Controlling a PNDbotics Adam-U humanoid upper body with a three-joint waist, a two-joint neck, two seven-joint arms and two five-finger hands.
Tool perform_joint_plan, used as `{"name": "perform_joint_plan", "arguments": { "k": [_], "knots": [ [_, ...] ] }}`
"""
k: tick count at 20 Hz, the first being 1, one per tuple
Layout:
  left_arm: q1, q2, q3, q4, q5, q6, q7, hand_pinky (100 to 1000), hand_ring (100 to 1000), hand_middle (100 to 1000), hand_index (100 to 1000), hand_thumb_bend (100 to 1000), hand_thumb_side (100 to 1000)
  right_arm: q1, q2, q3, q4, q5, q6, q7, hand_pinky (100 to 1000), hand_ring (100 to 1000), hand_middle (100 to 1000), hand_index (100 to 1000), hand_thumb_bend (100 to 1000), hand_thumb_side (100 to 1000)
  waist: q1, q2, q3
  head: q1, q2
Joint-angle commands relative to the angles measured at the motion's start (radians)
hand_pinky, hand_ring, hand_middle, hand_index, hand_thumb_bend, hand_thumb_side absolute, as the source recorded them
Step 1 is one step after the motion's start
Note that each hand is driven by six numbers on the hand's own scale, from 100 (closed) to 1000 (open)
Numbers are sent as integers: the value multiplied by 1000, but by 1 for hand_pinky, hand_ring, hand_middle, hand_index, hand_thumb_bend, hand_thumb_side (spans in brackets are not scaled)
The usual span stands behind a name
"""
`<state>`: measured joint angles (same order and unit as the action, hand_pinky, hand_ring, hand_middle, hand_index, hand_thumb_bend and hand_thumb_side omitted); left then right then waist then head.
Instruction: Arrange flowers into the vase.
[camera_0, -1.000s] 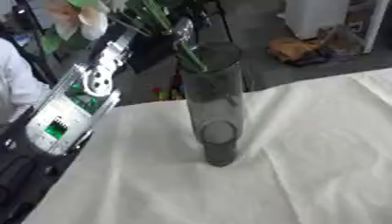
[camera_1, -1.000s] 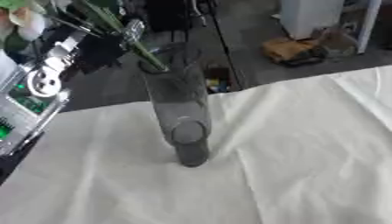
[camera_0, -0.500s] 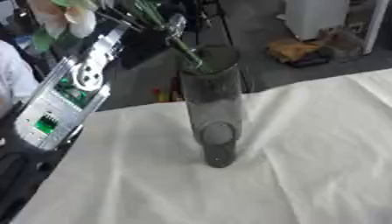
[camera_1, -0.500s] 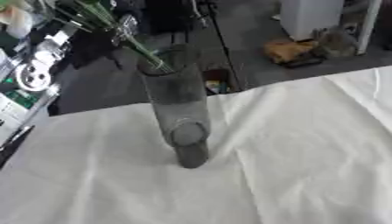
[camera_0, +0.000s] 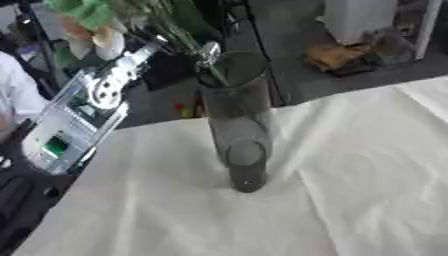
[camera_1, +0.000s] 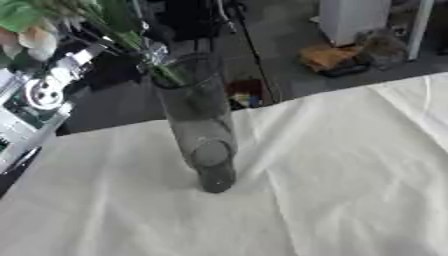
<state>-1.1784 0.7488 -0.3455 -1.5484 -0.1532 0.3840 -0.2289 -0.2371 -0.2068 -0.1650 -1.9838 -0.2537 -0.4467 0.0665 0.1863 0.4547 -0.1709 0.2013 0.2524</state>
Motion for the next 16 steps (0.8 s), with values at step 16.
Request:
{"name": "perform_joint_plan", "arguments": {
  "k": [16],
  "knots": [
    [-60,40,47,21,-37,-76,-299,739,1000,978,1000,161,915,-2,-9,9,-16,11,19,2,863,871,534,936,100,853,-6,-27,11,8,0]
  ]
}}
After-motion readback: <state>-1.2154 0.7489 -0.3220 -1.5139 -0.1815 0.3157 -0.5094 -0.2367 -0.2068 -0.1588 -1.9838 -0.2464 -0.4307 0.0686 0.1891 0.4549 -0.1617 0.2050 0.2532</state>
